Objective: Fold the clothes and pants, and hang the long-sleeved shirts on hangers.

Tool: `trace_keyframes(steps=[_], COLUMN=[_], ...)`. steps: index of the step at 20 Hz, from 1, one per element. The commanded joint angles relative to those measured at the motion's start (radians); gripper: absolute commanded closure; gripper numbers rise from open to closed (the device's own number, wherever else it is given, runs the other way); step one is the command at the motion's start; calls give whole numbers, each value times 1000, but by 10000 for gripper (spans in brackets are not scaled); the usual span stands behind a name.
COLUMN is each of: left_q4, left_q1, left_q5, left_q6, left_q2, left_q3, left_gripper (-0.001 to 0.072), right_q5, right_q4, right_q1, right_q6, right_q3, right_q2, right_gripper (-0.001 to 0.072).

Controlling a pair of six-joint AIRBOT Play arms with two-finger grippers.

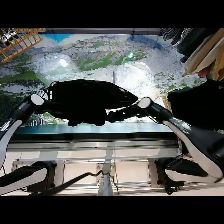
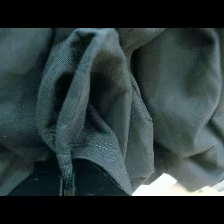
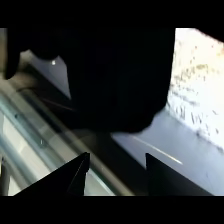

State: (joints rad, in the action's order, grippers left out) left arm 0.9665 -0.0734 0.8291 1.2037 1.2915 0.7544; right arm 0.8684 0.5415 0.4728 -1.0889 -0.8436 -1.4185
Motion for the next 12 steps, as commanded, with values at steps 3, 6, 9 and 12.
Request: trace_keyframes(steps=[3,6,9,12], left_q4=[-59,-38,56,47], left_q1=[8,63,169,280], left_q5=[8,217,462,575], left_q6=[-1,-43,-43,-26], left_q2=[2,-64,-197,-332], left_q3=[0,54,226,517], left_gripper=[700,700,700,701], right_q5=[-83,-19,273,485], right_q4=[5,201,696,990], right_q1=[86,82,41,24], right_q6=[-105,-214,-370,-394], right_q3=[-216,-301,-435,-650], right_q2=[-248,-258,-119,129], right_gripper=[412,691,693,693])
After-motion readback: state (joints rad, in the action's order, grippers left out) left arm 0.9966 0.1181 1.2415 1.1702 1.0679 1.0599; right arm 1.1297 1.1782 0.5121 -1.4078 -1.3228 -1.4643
